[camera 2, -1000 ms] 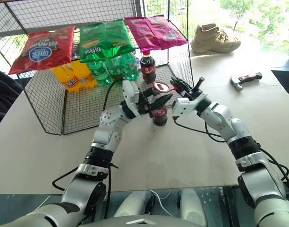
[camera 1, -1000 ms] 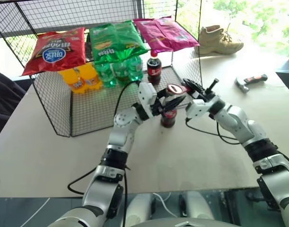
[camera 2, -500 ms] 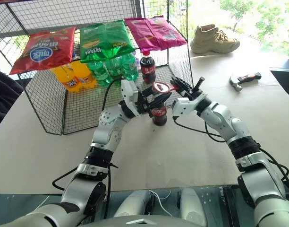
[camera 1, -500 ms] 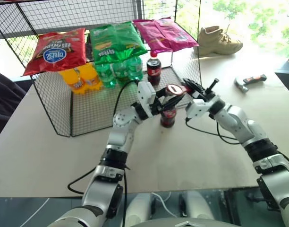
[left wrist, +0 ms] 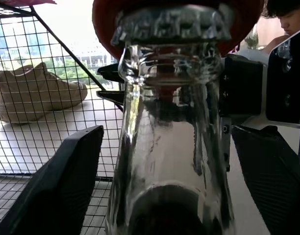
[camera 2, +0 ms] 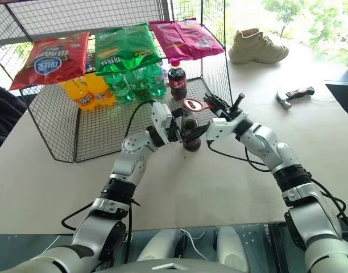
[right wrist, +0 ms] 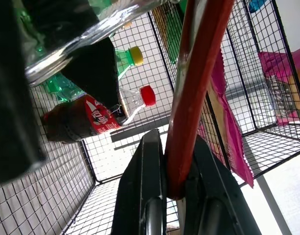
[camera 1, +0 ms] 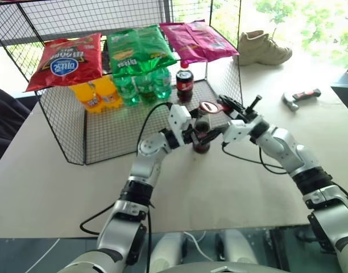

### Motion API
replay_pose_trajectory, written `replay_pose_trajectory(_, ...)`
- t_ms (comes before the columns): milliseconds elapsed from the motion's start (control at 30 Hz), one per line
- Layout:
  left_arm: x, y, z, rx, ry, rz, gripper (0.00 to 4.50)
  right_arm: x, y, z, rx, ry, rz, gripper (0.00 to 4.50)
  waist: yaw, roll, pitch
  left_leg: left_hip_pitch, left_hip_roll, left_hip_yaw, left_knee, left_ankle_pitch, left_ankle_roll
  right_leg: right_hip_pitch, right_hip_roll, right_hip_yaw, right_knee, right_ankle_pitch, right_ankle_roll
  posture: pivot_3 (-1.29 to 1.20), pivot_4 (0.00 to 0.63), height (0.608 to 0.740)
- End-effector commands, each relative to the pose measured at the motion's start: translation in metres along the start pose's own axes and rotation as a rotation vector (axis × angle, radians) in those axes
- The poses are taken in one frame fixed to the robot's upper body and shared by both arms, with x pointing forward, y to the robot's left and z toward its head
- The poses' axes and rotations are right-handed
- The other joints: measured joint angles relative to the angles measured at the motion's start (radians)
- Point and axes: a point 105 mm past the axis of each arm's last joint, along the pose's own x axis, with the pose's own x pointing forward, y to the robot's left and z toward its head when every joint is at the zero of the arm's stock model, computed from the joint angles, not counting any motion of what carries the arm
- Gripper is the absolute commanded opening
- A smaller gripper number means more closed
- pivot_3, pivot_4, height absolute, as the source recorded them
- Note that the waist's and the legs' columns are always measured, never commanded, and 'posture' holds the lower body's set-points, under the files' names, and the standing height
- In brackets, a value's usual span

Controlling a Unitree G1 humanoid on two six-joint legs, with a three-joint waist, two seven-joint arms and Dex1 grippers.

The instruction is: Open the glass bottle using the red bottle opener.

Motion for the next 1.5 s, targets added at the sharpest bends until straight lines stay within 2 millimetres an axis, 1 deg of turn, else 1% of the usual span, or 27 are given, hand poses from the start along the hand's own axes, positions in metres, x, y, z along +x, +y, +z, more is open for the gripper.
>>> replay_pose_trajectory(33,0.007,0.001,0.016,0.045,-0.053,-0.005,4.36,0.001,0.006,0.004,-0.013,-0.022,0.037,0.00,0.000,0.000,0.000,0.000,0.000,0.000,0.000,0.000,0.000,0.000,0.000,0.000,0.000,0.000,0.000,0.00,0.150,0.740)
replay_pose_trajectory(333,0.006,0.000,0.013,0.036,-0.041,-0.016,4.36,0.002,0.006,0.005,-0.015,-0.025,0.034,0.00,0.000,0.000,0.000,0.000,0.000,0.000,0.000,0.000,0.000,0.000,0.000,0.000,0.000,0.000,0.000,0.00,0.150,0.740)
replay_pose_trajectory(367,0.005,0.000,0.013,0.036,-0.040,-0.015,3.86,0.002,0.006,0.005,-0.015,-0.026,0.034,0.00,0.000,0.000,0.000,0.000,0.000,0.000,0.000,0.000,0.000,0.000,0.000,0.000,0.000,0.000,0.000,0.00,0.150,0.740)
replay_pose_trajectory(400,0.005,0.000,0.013,0.035,-0.039,-0.014,3.67,0.002,0.006,0.005,-0.015,-0.026,0.034,0.00,0.000,0.000,0.000,0.000,0.000,0.000,0.000,0.000,0.000,0.000,0.000,0.000,0.000,0.000,0.000,0.00,0.150,0.740)
replay_pose_trajectory(467,0.005,0.000,0.011,0.034,-0.032,-0.014,2.70,0.002,0.005,0.005,-0.015,-0.027,0.034,0.00,0.000,0.000,0.000,0.000,0.000,0.000,0.000,0.000,0.000,0.000,0.000,0.000,0.000,0.000,0.000,0.00,0.150,0.740)
replay_pose_trajectory(500,0.005,0.000,0.010,0.034,-0.029,-0.015,2.32,0.002,0.005,0.005,-0.015,-0.027,0.033,0.00,0.000,0.000,0.000,0.000,0.000,0.000,0.000,0.000,0.000,0.000,0.000,0.000,0.000,0.000,0.000,0.00,0.150,0.740)
replay_pose_trajectory(533,0.005,0.000,0.010,0.034,-0.026,-0.015,2.25,0.002,0.005,0.005,-0.015,-0.028,0.033,0.00,0.000,0.000,0.000,0.000,0.000,0.000,0.000,0.000,0.000,0.000,0.000,0.000,0.000,0.000,0.000,0.00,0.150,0.740)
replay_pose_trajectory(1100,0.004,0.001,0.004,0.032,-0.004,-0.008,2.26,0.005,0.003,0.007,-0.036,-0.050,0.037,0.00,0.000,0.000,0.000,0.000,0.000,0.000,0.000,0.000,0.000,0.000,0.000,0.000,0.000,0.000,0.000,0.00,0.150,0.740)
replay_pose_trajectory(1267,0.005,0.001,0.004,0.030,-0.003,-0.009,2.26,0.007,-0.011,0.005,-0.116,-0.076,0.041,0.00,0.000,0.000,0.000,0.000,0.000,0.000,0.000,0.000,0.000,0.000,0.000,0.000,0.000,0.000,0.000,0.00,0.150,0.740)
replay_pose_trajectory(1367,0.005,0.000,0.003,0.028,-0.001,-0.012,2.26,0.008,-0.022,0.001,-0.174,-0.082,0.041,0.00,0.000,0.000,0.000,0.000,0.000,0.000,0.000,0.000,0.000,0.000,0.000,0.000,0.000,0.000,0.000,0.00,0.150,0.740)
replay_pose_trajectory(1500,0.006,0.000,0.002,0.026,0.001,-0.014,2.26,0.007,-0.031,-0.005,-0.228,-0.082,0.043,0.00,0.001,0.000,0.000,0.000,0.000,0.000,0.000,0.000,0.000,0.000,0.000,0.000,0.000,0.000,0.000,0.00,0.150,0.740)
